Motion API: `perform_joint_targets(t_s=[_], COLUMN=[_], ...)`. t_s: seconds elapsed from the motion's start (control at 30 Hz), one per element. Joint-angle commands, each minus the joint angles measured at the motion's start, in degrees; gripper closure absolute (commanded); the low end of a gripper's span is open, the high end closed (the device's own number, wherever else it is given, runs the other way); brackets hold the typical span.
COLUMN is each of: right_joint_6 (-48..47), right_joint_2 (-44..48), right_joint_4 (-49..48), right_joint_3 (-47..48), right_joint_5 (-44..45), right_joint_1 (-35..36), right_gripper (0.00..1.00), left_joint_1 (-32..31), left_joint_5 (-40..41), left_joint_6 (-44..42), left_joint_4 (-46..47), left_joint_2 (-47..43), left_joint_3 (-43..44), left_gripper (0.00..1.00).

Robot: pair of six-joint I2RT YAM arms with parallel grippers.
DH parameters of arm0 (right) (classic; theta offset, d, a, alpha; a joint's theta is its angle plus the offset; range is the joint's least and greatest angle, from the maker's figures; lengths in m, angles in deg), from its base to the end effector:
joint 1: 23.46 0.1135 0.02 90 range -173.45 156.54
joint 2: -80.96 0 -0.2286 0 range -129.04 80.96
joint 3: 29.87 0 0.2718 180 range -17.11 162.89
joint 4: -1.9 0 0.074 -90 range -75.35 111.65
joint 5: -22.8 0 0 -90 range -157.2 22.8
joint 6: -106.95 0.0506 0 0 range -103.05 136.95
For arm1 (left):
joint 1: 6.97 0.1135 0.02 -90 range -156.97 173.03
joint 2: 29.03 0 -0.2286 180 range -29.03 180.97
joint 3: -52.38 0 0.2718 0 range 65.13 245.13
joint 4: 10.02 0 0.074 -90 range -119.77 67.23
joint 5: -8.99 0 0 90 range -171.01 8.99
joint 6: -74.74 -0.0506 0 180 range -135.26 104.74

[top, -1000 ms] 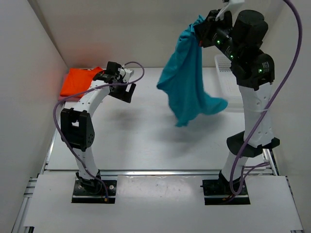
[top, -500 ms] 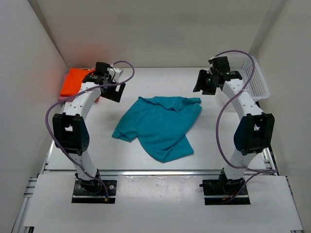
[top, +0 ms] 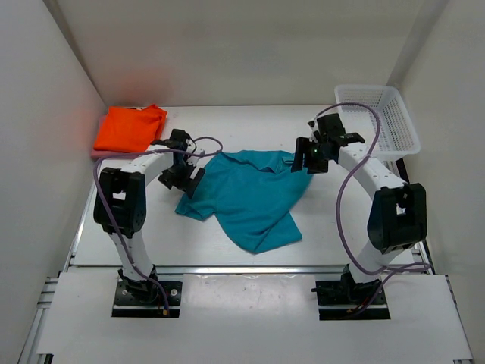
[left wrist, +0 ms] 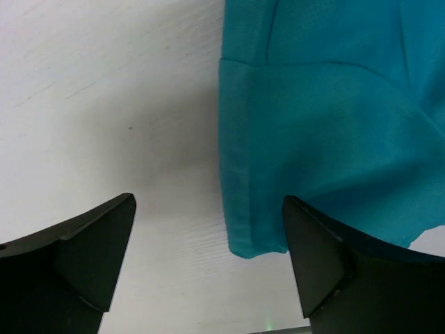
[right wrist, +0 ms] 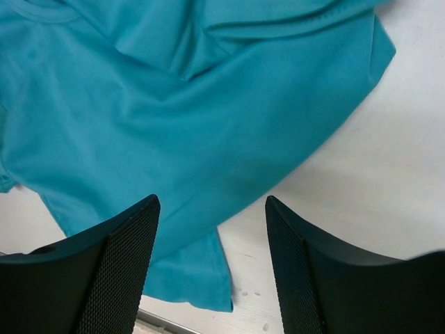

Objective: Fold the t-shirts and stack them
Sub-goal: Move the tshirt to the center of the board, then flatten out the tshirt

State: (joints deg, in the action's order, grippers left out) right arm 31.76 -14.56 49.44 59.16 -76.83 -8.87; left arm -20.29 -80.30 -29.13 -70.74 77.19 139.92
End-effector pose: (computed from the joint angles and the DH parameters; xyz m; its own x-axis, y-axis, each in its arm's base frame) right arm 0.3703 0.1051 0.2101 -0.8450 0.0405 -0.5332 -0.1318 0.9506 0.2810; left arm 0.3546 -0.0833 0.1235 -0.8739 0.4532 -0.1757 0.4508 0.8909 0.0559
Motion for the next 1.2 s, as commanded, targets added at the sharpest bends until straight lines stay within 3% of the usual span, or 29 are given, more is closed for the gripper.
perform_joint_targets(t_s=[0.0,0.2,0.23,0.27,0.37,0.57,0.67,0.73,0.77,0.83,0.87,1.03,1.17], right_joint_6=[-0.83,-4.25,-5.65,-6.97,-11.19,-11.55,-11.48,-10.42,-10.24,-9.8,-9.36,-9.62,-13.04], right_joint_2=[-0.62,-7.55,-10.44,-11.95,-19.86,-25.85,-29.53,-31.81,-33.05,-34.02,-33.85,-26.04,-15.42], right_joint_4=[-3.05,-1.05,-0.43,1.67,7.64,7.32,6.87,6.96,7.05,6.97,7.05,7.05,6.97], right_joint_3=[-0.95,6.85,10.35,12.22,22.15,26.03,26.65,27.87,28.84,29.46,29.11,20.25,7.87], right_joint_5=[-1.18,2.93,3.64,5.22,11.18,11.65,11.3,9.9,10.5,7.55,5.69,-1.95,-16.69], right_joint_1=[-1.49,-2.81,-1.86,-1.93,0.43,1.49,1.23,0.71,0.53,0.35,-0.26,2.18,7.2], right_gripper=[0.32,0.28,0.27,0.26,0.24,0.18,0.17,0.22,0.27,0.62,0.98,1.0,1.0], left_joint_1=[-1.09,-1.27,-0.92,-1.18,-0.65,-0.13,1.72,2.6,3.38,3.65,3.65,3.3,2.08], left_joint_5=[-0.45,-4.84,-5.54,-6.24,-7.21,-6.52,-3.45,-0.82,-0.8,2.96,3.76,9.57,9.75], left_joint_6=[0.78,-0.46,-0.89,-0.98,-0.55,-1.07,-1.16,-1.51,-1.86,-3.26,-3.18,-3.72,-2.92], left_joint_4=[1.83,0.15,-0.28,-0.55,-0.9,-0.11,1.64,2.26,2.61,3.92,5.24,10.96,9.21], left_joint_2=[0.39,2.6,3.12,3.21,3.91,3.74,3.21,4.26,5.05,5.67,5.76,10.05,18.83], left_joint_3=[0.36,-1.04,-1.39,-1.31,-1.48,-0.26,4.03,9.73,11.25,15.99,17.4,29.85,42.19], left_gripper=[0.06,0.47,0.57,0.74,1.0,1.0,1.0,1.0,1.0,1.0,1.0,1.0,0.96])
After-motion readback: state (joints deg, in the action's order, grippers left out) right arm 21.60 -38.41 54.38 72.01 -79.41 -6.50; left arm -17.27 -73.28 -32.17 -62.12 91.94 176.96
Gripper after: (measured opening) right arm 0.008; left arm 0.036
